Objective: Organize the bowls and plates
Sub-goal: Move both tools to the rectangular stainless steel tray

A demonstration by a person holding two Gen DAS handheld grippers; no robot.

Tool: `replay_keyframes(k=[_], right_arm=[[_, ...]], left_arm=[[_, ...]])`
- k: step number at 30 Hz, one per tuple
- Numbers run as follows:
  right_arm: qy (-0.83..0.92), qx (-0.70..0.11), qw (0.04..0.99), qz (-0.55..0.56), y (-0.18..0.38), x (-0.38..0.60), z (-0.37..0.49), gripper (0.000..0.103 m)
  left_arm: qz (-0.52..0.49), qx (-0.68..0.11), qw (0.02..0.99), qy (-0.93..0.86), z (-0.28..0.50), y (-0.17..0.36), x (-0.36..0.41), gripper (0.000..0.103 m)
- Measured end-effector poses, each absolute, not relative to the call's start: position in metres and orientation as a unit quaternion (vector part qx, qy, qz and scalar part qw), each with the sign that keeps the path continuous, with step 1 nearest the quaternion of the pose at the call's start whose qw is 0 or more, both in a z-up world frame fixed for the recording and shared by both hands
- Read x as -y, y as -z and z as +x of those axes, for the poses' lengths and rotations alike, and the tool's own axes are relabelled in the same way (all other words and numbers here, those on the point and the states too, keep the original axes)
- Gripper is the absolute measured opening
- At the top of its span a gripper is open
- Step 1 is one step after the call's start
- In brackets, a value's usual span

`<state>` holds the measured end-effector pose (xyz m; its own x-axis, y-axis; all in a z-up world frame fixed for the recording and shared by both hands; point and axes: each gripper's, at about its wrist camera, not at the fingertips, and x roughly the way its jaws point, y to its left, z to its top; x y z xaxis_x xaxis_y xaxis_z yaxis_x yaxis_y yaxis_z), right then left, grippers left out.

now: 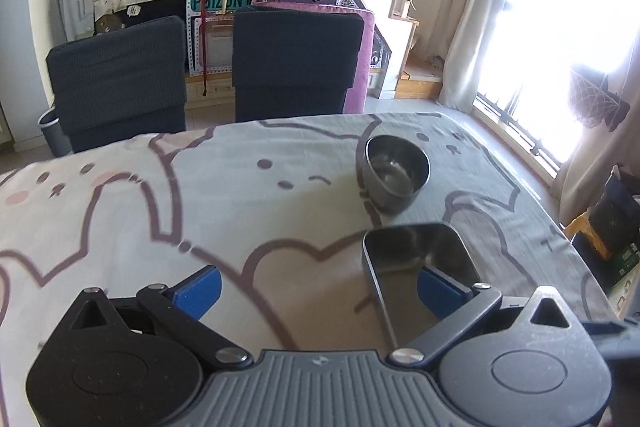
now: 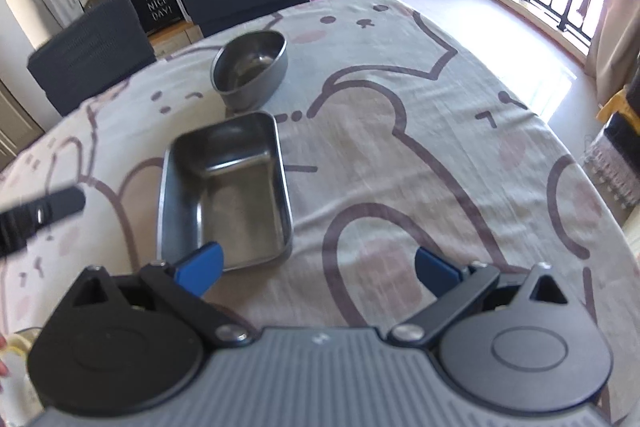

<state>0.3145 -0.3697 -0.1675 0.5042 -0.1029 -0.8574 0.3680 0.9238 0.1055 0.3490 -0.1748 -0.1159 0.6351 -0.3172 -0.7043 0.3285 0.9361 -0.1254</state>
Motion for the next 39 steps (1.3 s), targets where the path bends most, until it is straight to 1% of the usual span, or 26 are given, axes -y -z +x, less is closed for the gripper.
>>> replay_keyframes(k=[3, 7, 9, 14, 17, 26, 29, 33, 39], right_arm=[[0.138, -0.485, 0.856, 0.115, 0.174, 0.365, 0.322, 0.103], [0.127, -0.491, 0.858, 0.083, 0.181, 0.359, 0.327, 0.103], [0.125, -0.495, 0.857, 0.068, 0.186, 0.355, 0.329, 0.103], [0.124, -0.490, 0.860, 0.072, 0.189, 0.355, 0.333, 0.103], [0.124, -0.489, 0.860, 0.074, 0.191, 0.358, 0.334, 0.103], [0.144, -0.491, 0.858, 0.049, 0.190, 0.360, 0.332, 0.103], [0.146, -0.492, 0.857, 0.052, 0.190, 0.361, 0.332, 0.103], [0.144, -0.492, 0.857, 0.046, 0.190, 0.359, 0.332, 0.103], [0.140, -0.492, 0.858, 0.043, 0.192, 0.356, 0.334, 0.103]], left_arm=[[0.037, -0.385, 0.903, 0.184, 0.365, 0.123, 0.193, 0.103], [0.109, -0.391, 0.892, 0.197, 0.379, 0.143, 0.220, 0.103], [0.124, -0.394, 0.890, 0.194, 0.385, 0.152, 0.226, 0.103], [0.124, -0.393, 0.897, 0.162, 0.396, 0.162, 0.225, 0.103], [0.102, -0.402, 0.898, 0.143, 0.402, 0.161, 0.216, 0.103], [0.085, -0.414, 0.898, 0.122, 0.408, 0.164, 0.202, 0.103], [0.072, -0.402, 0.902, 0.140, 0.406, 0.158, 0.204, 0.103], [0.046, -0.367, 0.911, 0.184, 0.399, 0.147, 0.210, 0.103], [0.101, -0.401, 0.888, 0.201, 0.398, 0.165, 0.236, 0.103]])
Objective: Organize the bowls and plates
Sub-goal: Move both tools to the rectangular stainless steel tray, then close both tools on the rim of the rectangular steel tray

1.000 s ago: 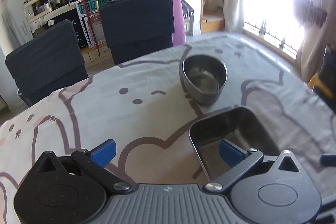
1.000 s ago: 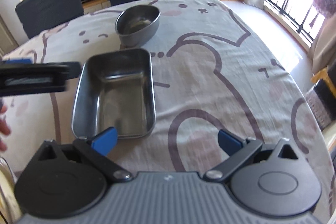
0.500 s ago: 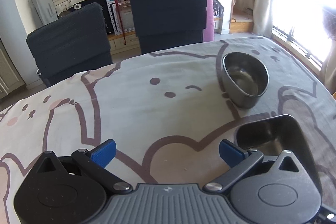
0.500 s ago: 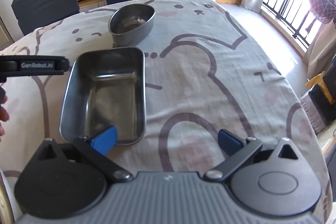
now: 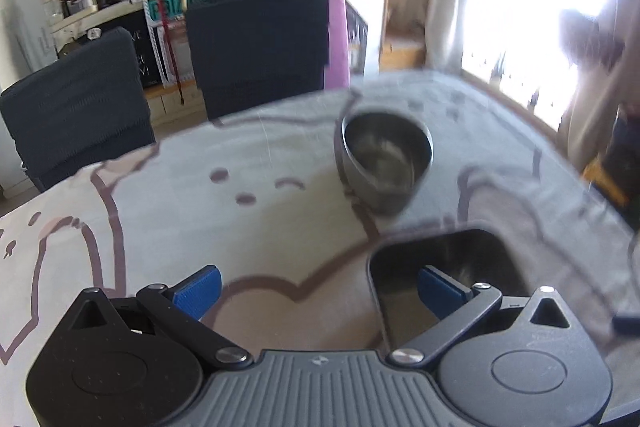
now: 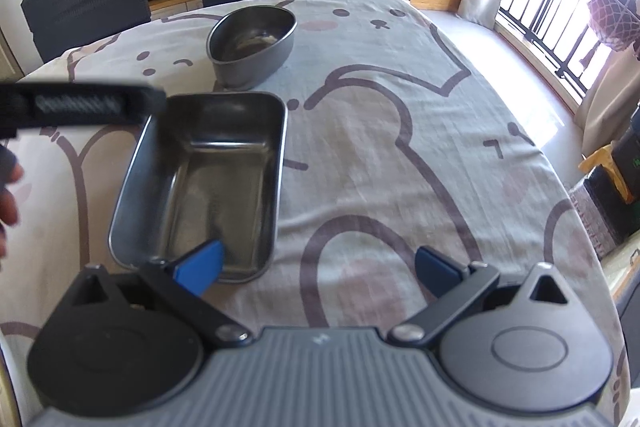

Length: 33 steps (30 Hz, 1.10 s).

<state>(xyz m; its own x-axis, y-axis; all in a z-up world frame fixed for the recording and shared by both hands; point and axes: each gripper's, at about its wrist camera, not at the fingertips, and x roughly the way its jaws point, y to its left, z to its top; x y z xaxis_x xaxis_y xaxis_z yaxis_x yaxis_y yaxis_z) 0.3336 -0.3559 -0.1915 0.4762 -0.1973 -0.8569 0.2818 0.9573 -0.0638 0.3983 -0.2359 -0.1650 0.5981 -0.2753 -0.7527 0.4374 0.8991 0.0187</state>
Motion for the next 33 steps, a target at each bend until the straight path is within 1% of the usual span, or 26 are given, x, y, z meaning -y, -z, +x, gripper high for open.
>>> replay_keyframes(k=[4, 13, 19, 23, 26, 28, 33], right_arm=[[0.134, -0.493, 0.859, 0.040, 0.193, 0.355, 0.334, 0.103], [0.149, -0.492, 0.857, 0.022, 0.194, 0.364, 0.333, 0.103], [0.162, -0.479, 0.863, -0.009, 0.193, 0.367, 0.335, 0.103], [0.170, -0.470, 0.865, -0.049, 0.192, 0.366, 0.342, 0.103], [0.175, -0.470, 0.862, -0.069, 0.191, 0.364, 0.352, 0.101], [0.182, -0.471, 0.860, -0.068, 0.191, 0.364, 0.358, 0.097], [0.200, -0.470, 0.858, -0.050, 0.192, 0.360, 0.374, 0.097]], left_arm=[[0.131, -0.416, 0.882, 0.176, 0.400, 0.178, 0.239, 0.103], [0.111, -0.423, 0.885, 0.161, 0.404, 0.175, 0.217, 0.103], [0.139, -0.421, 0.880, 0.170, 0.394, 0.171, 0.211, 0.103], [0.146, -0.427, 0.873, 0.184, 0.387, 0.169, 0.198, 0.103], [0.150, -0.429, 0.871, 0.187, 0.384, 0.167, 0.187, 0.103], [0.146, -0.437, 0.865, 0.198, 0.384, 0.167, 0.180, 0.103], [0.152, -0.443, 0.858, 0.211, 0.378, 0.167, 0.174, 0.103]])
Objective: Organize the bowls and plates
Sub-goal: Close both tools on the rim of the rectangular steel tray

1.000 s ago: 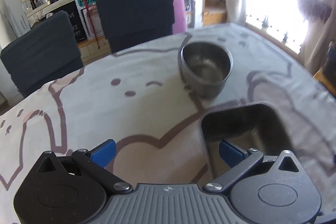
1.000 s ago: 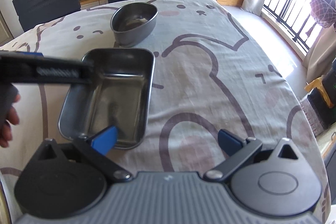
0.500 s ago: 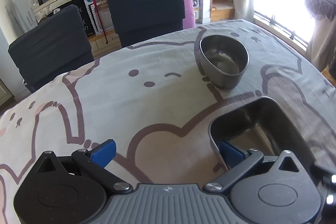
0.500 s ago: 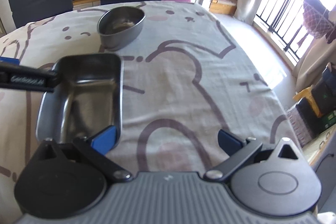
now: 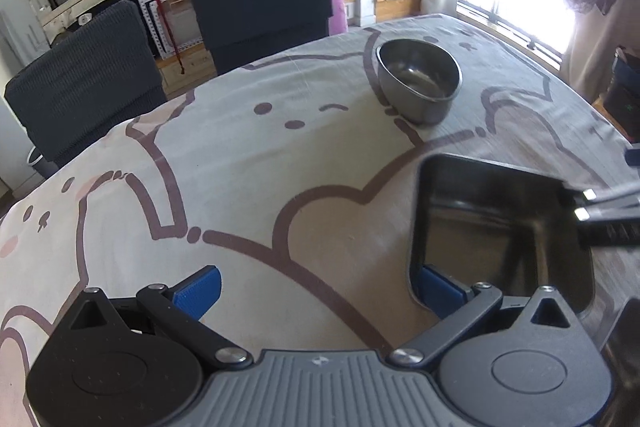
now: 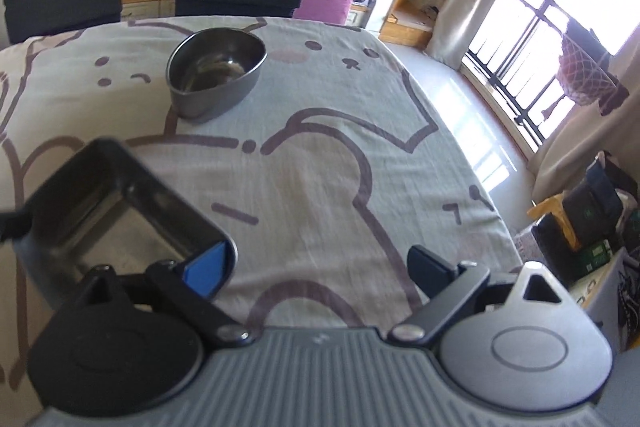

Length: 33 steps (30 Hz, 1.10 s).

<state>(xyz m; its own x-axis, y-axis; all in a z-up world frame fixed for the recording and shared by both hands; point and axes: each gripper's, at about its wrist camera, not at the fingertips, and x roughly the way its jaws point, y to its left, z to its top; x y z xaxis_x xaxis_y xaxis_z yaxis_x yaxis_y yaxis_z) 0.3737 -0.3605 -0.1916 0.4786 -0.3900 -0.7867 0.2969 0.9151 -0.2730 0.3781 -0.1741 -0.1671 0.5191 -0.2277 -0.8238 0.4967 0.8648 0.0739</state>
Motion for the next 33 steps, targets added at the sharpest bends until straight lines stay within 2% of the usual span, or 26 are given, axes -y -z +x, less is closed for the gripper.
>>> replay_keyframes(k=[5, 10, 12, 14, 15, 17, 20, 25, 29, 33], right_arm=[[0.211, -0.464, 0.860, -0.020, 0.191, 0.358, 0.385, 0.094], [0.201, -0.477, 0.855, 0.028, 0.192, 0.355, 0.391, 0.073], [0.199, -0.486, 0.850, 0.036, 0.192, 0.353, 0.391, 0.068], [0.190, -0.501, 0.842, 0.057, 0.192, 0.355, 0.390, 0.067], [0.185, -0.504, 0.840, 0.073, 0.191, 0.358, 0.387, 0.064], [0.173, -0.506, 0.838, 0.107, 0.188, 0.364, 0.382, 0.056], [0.156, -0.508, 0.835, 0.139, 0.185, 0.369, 0.374, 0.043], [0.124, -0.506, 0.840, 0.151, 0.182, 0.366, 0.365, 0.021], [0.102, -0.511, 0.839, 0.156, 0.181, 0.362, 0.365, 0.012], [0.104, -0.513, 0.841, 0.134, 0.181, 0.356, 0.367, 0.012]], left_arm=[[0.156, -0.454, 0.846, 0.233, 0.370, 0.167, 0.171, 0.103], [0.151, -0.458, 0.836, 0.261, 0.361, 0.164, 0.171, 0.101], [0.141, -0.463, 0.834, 0.265, 0.361, 0.163, 0.171, 0.096], [0.121, -0.468, 0.833, 0.268, 0.363, 0.161, 0.171, 0.084], [0.110, -0.471, 0.834, 0.268, 0.363, 0.160, 0.172, 0.081], [0.091, -0.472, 0.835, 0.268, 0.365, 0.158, 0.173, 0.069], [0.067, -0.475, 0.835, 0.271, 0.367, 0.154, 0.176, 0.056], [0.048, -0.483, 0.831, 0.272, 0.367, 0.153, 0.183, 0.042], [0.036, -0.489, 0.828, 0.271, 0.368, 0.155, 0.184, 0.026], [0.013, -0.488, 0.832, 0.263, 0.371, 0.154, 0.183, 0.025]])
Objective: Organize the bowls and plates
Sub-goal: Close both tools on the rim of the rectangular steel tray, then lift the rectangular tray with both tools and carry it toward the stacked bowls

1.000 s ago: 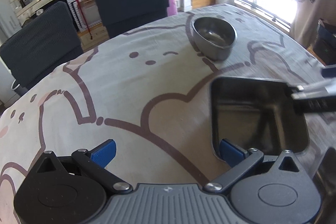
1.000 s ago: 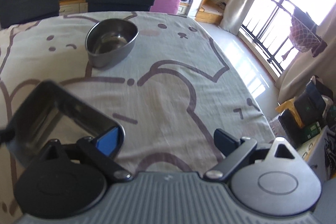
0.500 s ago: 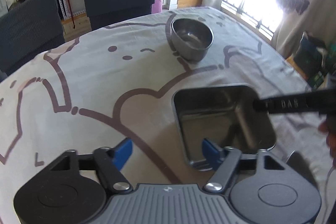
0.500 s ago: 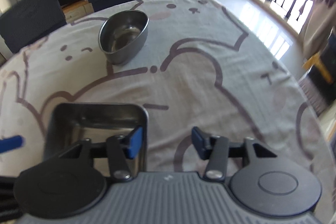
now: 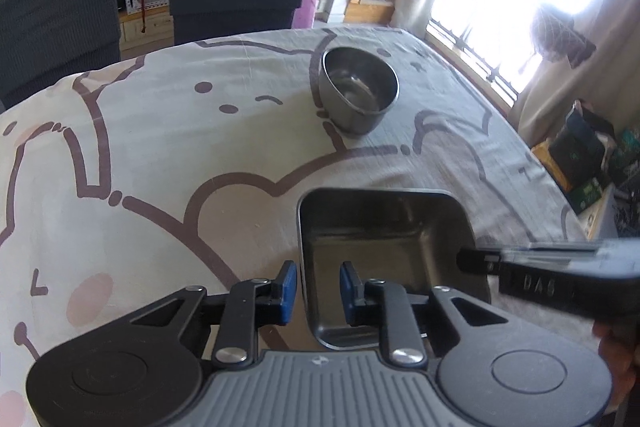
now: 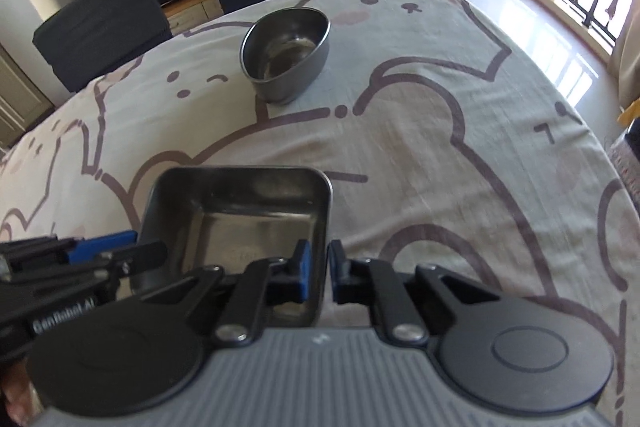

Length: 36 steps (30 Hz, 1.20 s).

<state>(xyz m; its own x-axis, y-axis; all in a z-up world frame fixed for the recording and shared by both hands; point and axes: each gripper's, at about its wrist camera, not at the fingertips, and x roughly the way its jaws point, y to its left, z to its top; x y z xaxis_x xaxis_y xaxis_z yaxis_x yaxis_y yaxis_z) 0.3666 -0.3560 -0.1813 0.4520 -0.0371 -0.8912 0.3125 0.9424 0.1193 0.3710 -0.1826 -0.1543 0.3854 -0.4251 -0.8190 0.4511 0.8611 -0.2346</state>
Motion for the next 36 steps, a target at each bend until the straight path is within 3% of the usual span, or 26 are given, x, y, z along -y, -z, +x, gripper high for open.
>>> replay_keyframes(k=[4, 11, 20, 36], right_arm=[[0.102, -0.527, 0.834, 0.131, 0.187, 0.354, 0.366, 0.012], [0.102, -0.509, 0.845, 0.130, 0.184, 0.356, 0.364, 0.007], [0.100, -0.494, 0.857, 0.108, 0.175, 0.353, 0.359, 0.005], [0.060, -0.414, 0.898, 0.138, 0.112, 0.371, 0.304, 0.004]], left_arm=[[0.012, -0.487, 0.834, 0.258, 0.372, 0.157, 0.185, 0.021], [0.021, -0.492, 0.834, 0.249, 0.373, 0.160, 0.182, 0.005], [0.010, -0.491, 0.837, 0.242, 0.364, 0.156, 0.180, 0.004], [-0.041, -0.424, 0.868, 0.254, 0.307, 0.078, 0.167, 0.004]])
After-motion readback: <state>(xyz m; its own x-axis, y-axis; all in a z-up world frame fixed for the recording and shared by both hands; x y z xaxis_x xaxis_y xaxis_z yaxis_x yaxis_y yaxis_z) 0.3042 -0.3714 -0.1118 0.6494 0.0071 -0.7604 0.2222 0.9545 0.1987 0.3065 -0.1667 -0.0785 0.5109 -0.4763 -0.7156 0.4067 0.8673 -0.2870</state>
